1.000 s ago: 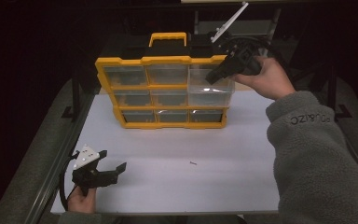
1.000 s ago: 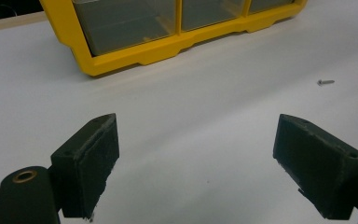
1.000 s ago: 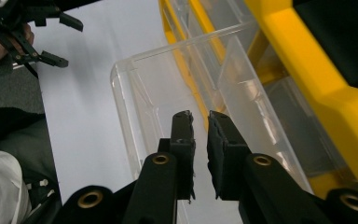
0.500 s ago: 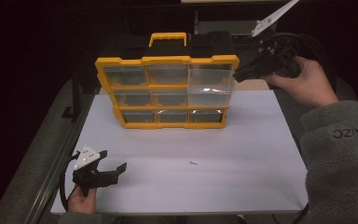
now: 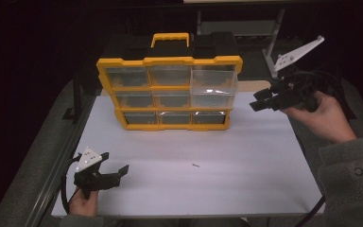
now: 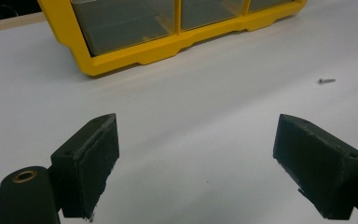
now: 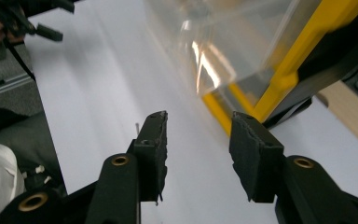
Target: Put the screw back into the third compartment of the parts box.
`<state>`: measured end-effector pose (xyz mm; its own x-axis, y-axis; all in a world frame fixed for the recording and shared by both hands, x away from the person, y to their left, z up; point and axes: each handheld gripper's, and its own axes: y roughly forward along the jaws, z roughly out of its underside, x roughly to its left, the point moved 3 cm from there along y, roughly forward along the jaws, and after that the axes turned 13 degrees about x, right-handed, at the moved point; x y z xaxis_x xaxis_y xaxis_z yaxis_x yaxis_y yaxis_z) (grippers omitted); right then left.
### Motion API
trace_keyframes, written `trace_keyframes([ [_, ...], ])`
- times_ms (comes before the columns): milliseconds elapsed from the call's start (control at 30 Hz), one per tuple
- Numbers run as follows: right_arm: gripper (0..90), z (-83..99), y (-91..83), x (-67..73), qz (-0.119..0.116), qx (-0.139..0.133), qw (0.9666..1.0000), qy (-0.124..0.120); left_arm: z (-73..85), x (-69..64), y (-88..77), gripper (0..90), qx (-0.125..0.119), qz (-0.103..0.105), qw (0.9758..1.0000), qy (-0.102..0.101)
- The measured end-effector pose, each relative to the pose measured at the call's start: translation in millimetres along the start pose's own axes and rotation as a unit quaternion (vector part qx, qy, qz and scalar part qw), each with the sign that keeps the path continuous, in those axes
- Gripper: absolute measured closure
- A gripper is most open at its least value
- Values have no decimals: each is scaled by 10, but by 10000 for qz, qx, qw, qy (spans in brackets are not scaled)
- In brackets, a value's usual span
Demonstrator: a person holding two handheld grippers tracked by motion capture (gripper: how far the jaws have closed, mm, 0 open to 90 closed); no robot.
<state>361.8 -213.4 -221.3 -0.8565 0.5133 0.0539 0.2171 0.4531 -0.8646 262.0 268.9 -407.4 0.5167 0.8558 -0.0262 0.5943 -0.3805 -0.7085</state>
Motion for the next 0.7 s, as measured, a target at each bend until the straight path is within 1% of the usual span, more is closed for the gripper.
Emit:
trace_keyframes([
  [67, 531, 69, 88, 31, -18, 55, 10000, 50, 1, -2, -1, 137, 16, -3, 10000, 4],
  [133, 516, 148, 211, 70, -35, 69, 10000, 15, 1, -3, -2, 137, 7, -3, 10000, 7],
  [233, 490, 241, 379, 129, -147, 58, 9998, 77, 1, -1, -1, 137, -17, -3, 10000, -4],
  [300, 474, 299, 504, 163, -186, 95, 9998, 56, 1, 0, -2, 137, -16, -8, 10000, 1],
  [367, 464, 347, 622, 192, -243, 71, 9997, 34, 1, 0, -1, 137, -11, -6, 10000, 5],
  [433, 459, 382, 729, 230, -322, 51, 9995, 50, 3, -4, 0, 137, -10, 2, 10000, -22],
  [500, 445, 406, 844, 276, -351, 62, 9994, 23, 2, 5, -4, 137, -1, -15, 10000, 25],
  [567, 437, 423, 950, 316, -349, 67, 9994, -51, 3, 9, -8, 137, 6, -24, 10000, 31],
  [633, 436, 435, 1034, 354, -408, 73, 9991, -43, 5, 4, -5, 137, -22, -1, 10000, -17],
  [700, 432, 453, 1142, 392, -464, 80, 9989, -44, 6, 4, -6, 137, -20, 0, 10000, -10],
])
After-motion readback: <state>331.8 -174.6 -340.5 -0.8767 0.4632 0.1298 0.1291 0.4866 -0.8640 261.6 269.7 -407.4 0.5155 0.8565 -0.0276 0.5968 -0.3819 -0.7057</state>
